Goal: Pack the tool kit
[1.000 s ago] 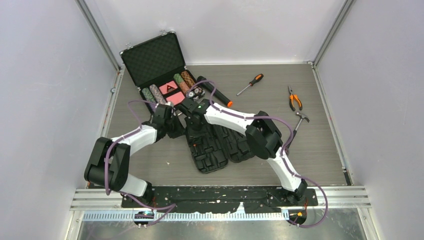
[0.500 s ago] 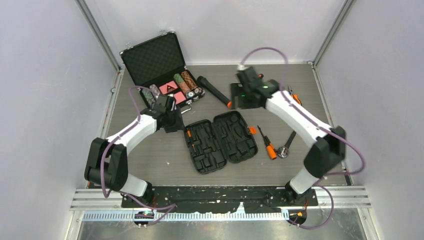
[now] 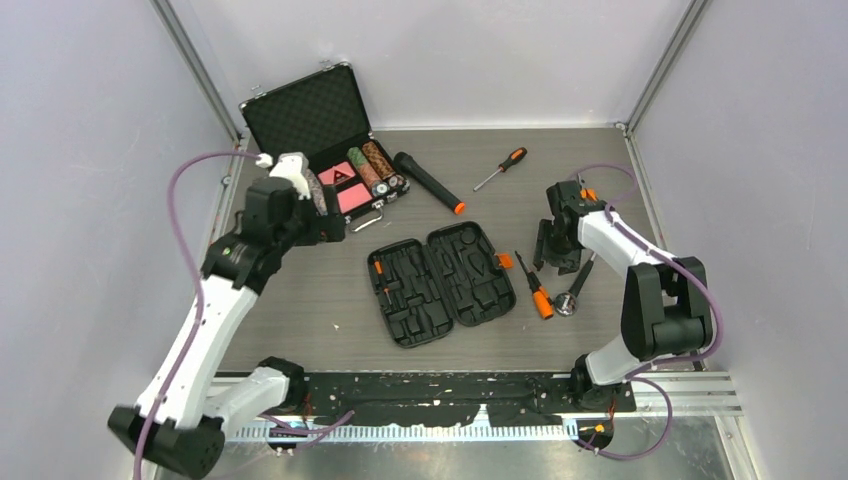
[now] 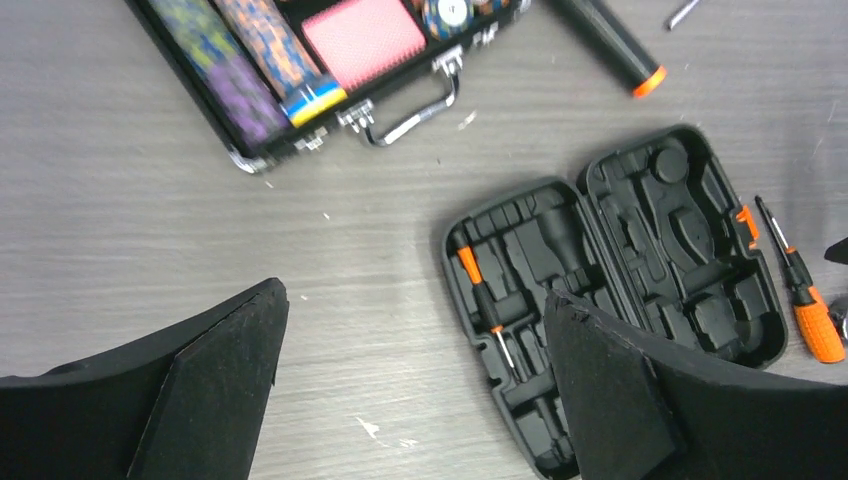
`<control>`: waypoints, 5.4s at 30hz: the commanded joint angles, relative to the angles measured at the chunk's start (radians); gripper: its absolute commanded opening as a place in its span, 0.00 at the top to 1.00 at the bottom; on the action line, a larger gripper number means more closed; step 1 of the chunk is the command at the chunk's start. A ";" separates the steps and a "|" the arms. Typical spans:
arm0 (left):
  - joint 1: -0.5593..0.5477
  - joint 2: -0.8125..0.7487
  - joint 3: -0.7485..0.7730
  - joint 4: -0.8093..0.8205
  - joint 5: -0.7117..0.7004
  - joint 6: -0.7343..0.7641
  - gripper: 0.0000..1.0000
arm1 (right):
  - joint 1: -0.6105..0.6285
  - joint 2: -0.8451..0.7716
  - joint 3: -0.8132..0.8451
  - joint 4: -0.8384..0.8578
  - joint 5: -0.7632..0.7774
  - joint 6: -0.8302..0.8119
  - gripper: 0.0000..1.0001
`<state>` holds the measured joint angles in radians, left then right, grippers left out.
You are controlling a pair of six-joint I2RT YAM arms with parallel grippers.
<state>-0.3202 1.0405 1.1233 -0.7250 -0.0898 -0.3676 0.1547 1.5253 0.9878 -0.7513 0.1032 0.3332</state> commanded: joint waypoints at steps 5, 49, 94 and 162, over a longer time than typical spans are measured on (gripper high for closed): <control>0.008 -0.255 -0.137 0.118 -0.227 0.149 0.00 | -0.004 0.071 -0.021 0.112 -0.064 -0.034 0.55; 0.007 -0.341 -0.310 0.230 -0.385 0.206 0.00 | -0.004 0.136 -0.097 0.159 -0.123 -0.025 0.56; -0.641 -0.076 -0.353 0.887 0.099 -0.137 0.07 | 0.414 -0.566 -0.156 0.774 -0.280 0.644 0.95; -0.531 -0.028 0.141 -0.249 0.391 0.831 1.00 | 0.715 -0.003 0.764 -0.309 -0.753 -0.819 0.45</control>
<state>-0.8444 1.0100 1.2240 -0.9791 0.2974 0.4320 0.8570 1.5078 1.6871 -1.0058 -0.6628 -0.4599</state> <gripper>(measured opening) 0.117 0.575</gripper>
